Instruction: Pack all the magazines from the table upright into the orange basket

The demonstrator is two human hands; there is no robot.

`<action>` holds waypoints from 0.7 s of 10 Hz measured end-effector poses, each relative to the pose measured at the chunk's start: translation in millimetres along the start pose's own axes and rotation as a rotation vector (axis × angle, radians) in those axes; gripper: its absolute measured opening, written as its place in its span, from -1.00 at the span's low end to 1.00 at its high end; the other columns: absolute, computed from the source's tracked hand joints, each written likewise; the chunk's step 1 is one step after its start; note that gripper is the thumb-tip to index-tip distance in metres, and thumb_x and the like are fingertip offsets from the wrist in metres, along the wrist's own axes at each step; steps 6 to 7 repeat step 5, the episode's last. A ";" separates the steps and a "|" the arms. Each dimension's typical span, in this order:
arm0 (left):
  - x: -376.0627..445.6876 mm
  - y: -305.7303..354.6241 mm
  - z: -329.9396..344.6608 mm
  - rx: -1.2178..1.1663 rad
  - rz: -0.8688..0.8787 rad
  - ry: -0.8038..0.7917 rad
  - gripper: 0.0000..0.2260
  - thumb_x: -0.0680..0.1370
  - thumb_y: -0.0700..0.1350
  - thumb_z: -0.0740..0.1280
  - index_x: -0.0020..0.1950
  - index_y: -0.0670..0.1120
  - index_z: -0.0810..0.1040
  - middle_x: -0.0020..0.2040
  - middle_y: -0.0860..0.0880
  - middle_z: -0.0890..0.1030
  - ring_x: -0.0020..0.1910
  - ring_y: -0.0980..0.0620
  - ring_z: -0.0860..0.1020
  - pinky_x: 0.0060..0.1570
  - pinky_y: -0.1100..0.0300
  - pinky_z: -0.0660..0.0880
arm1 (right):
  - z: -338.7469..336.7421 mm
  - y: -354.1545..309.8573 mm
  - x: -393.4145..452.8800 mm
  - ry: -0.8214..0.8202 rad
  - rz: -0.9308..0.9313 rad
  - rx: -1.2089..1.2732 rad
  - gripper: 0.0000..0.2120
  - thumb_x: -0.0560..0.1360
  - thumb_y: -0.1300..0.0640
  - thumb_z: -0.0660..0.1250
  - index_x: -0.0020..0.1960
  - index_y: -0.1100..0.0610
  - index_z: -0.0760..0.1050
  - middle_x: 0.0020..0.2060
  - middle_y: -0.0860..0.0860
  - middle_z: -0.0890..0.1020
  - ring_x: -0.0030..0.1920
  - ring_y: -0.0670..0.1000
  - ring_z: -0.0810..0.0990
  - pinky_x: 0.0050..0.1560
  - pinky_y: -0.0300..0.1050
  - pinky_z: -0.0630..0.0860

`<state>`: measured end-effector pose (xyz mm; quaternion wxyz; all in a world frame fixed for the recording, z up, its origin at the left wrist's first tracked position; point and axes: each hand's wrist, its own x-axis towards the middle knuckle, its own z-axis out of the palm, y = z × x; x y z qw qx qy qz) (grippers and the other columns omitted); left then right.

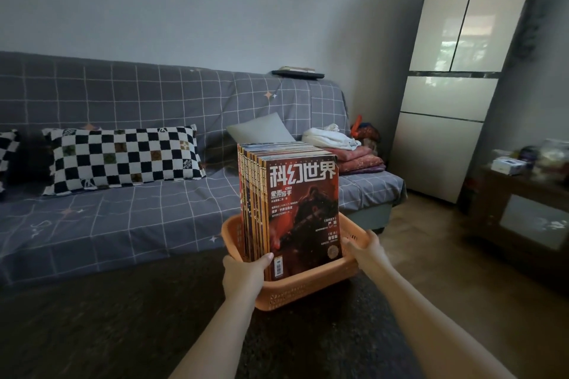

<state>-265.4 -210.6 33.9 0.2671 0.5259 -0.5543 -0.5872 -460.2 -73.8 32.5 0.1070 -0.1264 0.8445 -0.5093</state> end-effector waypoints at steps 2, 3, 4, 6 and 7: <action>-19.8 5.4 -15.5 0.006 -0.014 -0.114 -0.22 0.44 0.01 0.49 0.49 -0.18 0.15 0.39 -0.21 0.42 0.31 -0.23 0.45 0.20 -0.08 0.44 | -3.4 0.4 -25.7 0.034 0.037 -0.051 -0.39 0.47 -0.05 0.35 0.41 0.14 0.22 0.20 0.14 0.50 0.03 0.11 0.56 -0.11 -0.04 0.55; -33.7 4.6 -21.5 0.063 0.043 -0.134 -0.27 0.46 0.02 0.46 0.48 -0.18 0.18 0.37 -0.19 0.44 0.30 -0.20 0.48 0.21 -0.07 0.45 | -7.4 -4.5 -38.5 0.028 0.023 -0.110 -0.48 0.49 0.00 0.32 0.37 0.15 0.29 0.18 0.15 0.52 -0.02 0.08 0.55 -0.08 -0.08 0.52; -46.4 4.3 -31.3 0.091 0.085 -0.128 -0.26 0.48 0.03 0.44 0.51 -0.16 0.15 0.38 -0.18 0.45 0.29 -0.18 0.49 0.22 -0.06 0.46 | -11.2 -10.3 -52.1 0.005 0.008 -0.161 -0.55 0.51 0.04 0.30 0.34 0.15 0.31 0.12 0.12 0.54 -0.06 0.04 0.56 -0.10 -0.08 0.55; -65.7 11.7 -42.0 0.144 0.093 -0.085 -0.21 0.49 0.05 0.42 0.55 -0.15 0.06 0.46 -0.18 0.35 0.39 -0.18 0.41 0.28 -0.05 0.40 | -18.6 -18.6 -65.4 0.009 -0.011 -0.225 -0.55 0.52 0.04 0.26 0.35 0.17 0.30 0.07 0.11 0.55 -0.20 -0.02 0.53 -0.33 -0.18 0.42; -65.7 11.7 -42.0 0.144 0.093 -0.085 -0.21 0.49 0.05 0.42 0.55 -0.15 0.06 0.46 -0.18 0.35 0.39 -0.18 0.41 0.28 -0.05 0.40 | -18.6 -18.6 -65.4 0.009 -0.011 -0.225 -0.55 0.52 0.04 0.26 0.35 0.17 0.30 0.07 0.11 0.55 -0.20 -0.02 0.53 -0.33 -0.18 0.42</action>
